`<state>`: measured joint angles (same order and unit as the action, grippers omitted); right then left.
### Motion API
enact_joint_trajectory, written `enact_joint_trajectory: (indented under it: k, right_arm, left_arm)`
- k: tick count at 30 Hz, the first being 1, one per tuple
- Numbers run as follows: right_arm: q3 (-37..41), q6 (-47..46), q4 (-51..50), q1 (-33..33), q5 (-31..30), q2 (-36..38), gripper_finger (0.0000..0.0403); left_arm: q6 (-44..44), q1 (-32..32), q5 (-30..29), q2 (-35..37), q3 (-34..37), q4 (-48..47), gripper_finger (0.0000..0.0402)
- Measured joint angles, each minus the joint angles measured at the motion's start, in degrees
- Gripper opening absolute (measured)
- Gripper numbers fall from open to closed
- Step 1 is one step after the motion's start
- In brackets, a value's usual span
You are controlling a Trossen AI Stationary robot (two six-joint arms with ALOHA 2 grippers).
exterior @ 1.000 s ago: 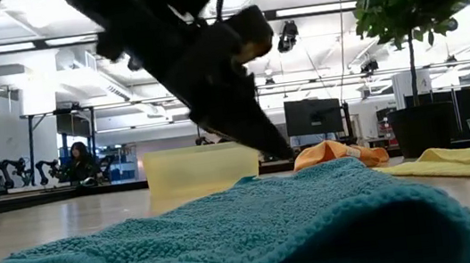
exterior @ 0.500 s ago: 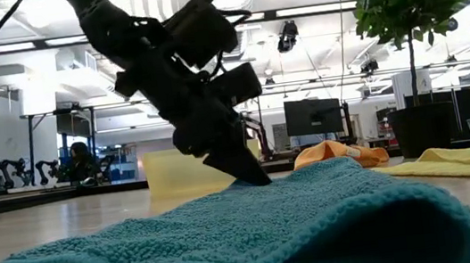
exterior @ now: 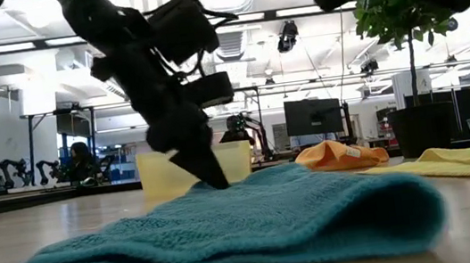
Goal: Fold microfiber towels
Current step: Fold the light blue microfiber cloth
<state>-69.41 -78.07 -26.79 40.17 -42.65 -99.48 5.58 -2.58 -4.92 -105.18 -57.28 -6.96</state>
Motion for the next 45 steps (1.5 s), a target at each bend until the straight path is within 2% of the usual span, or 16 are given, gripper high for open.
enact_joint_trajectory:
  k: [7, 13, 17, 20, 25, 30, 34, 37, 41, 45]
  right_arm:
    - [0.0, 8.81, 3.7, -2.86, 0.02, 0.0, 0.0009]
    - [0.01, 16.04, 5.26, -4.26, 0.48, 0.0, 0.0009]
    - [0.04, 19.93, 5.17, -4.51, 1.03, 0.0, 0.0009]
    - [0.04, 22.41, 5.21, -4.48, 2.83, 0.0, 0.0009]
    - [0.62, 28.15, 6.64, -4.46, 12.08, 0.0, 0.0009]
    - [2.63, 32.1, 12.42, -4.46, 19.53, 0.0, 0.0009]
    - [3.75, 31.75, 12.68, -4.44, 22.13, 0.02, 0.0009]
    - [4.09, 30.85, 12.81, -4.17, 22.29, 0.02, 0.0009]
    - [4.09, 30.02, 12.88, -3.76, 24.36, 0.02, 0.0009]
    - [4.09, 27.77, 12.81, -2.86, 27.24, 0.02, 0.0009]
  left_arm:
    - [-2.88, -1.2, -2.15, 12.37, 0.29, -1.93, 0.0]
    - [-4.57, -4.6, -1.46, 24.86, 5.0, -2.2, 0.0]
    - [-4.31, -9.38, 0.16, 32.24, 9.57, -5.61, 0.0]
    - [0.66, -14.6, 1.16, 37.35, 12.94, -6.58, 0.0]
    - [15.61, -23.53, 7.67, 41.35, 19.26, -3.29, 0.0]
    - [20.97, -32.44, 8.06, 38.64, 24.66, 11.97, 0.001]
    - [21.02, -35.82, 7.76, 31.69, 23.43, 16.86, 0.0057]
    - [18.01, -36.01, 7.58, 24.9, 19.14, 17.01, 0.0112]
    - [9.0, -36.01, 7.41, 14.77, 11.01, 16.2, 0.0187]
    - [0.75, -36.01, 3.99, 5.72, 0.64, 4.28, 0.0232]
